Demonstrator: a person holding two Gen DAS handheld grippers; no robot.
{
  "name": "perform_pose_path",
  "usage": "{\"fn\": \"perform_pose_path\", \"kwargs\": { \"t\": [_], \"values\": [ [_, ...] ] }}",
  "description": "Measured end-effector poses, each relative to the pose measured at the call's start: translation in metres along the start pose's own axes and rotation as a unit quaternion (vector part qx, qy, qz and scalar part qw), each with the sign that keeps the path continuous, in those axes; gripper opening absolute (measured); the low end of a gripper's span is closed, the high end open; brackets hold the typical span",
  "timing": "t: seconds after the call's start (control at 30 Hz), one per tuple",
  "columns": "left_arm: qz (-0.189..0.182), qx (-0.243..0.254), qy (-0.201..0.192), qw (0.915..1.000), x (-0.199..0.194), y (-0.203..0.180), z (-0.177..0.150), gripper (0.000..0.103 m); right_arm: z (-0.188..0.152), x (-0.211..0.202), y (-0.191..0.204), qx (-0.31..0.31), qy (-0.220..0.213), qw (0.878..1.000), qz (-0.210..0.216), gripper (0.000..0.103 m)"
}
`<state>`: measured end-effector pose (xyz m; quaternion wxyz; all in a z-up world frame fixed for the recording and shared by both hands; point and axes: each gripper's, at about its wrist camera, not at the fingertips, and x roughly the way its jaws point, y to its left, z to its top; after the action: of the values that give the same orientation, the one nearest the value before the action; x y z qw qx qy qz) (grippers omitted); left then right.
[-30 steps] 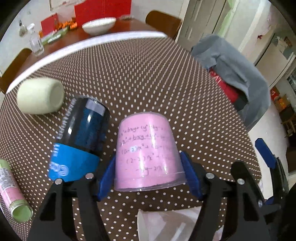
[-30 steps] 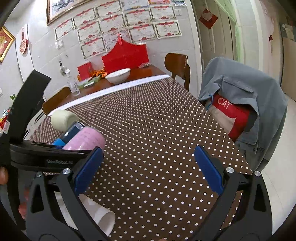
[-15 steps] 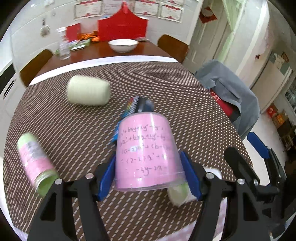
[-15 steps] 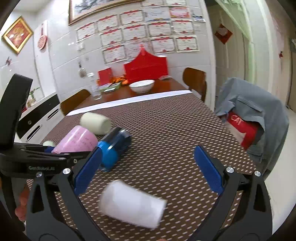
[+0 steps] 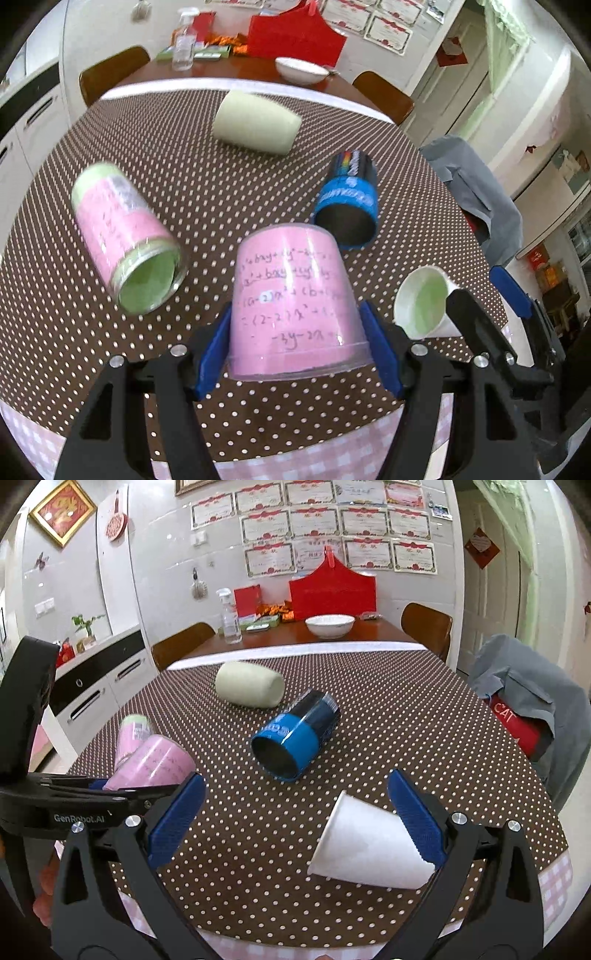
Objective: Flip cup upside down
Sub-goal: 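Lift the pink cup, stand it on the table, open the left gripper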
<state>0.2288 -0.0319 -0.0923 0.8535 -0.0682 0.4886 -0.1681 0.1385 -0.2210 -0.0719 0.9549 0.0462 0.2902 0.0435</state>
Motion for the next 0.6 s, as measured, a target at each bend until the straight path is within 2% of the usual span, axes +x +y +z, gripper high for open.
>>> {"fn": "perform_pose_path", "kwargs": {
  "t": [0.2, 0.37, 0.6],
  "values": [
    [-0.007, -0.017, 0.015, 0.9997, 0.015, 0.015, -0.009, 0.067, -0.009, 0.011, 0.004, -0.006, 0.019, 1.000, -0.008, 0.097],
    [0.001, -0.018, 0.021, 0.9996, 0.022, 0.021, -0.014, 0.068, -0.011, 0.016, 0.004, -0.006, 0.025, 1.000, -0.010, 0.097],
    [0.013, -0.001, 0.029, 0.9995, 0.026, 0.015, -0.015, 0.070, -0.012, 0.018, 0.003, -0.008, 0.028, 0.999, -0.012, 0.097]
  ]
}}
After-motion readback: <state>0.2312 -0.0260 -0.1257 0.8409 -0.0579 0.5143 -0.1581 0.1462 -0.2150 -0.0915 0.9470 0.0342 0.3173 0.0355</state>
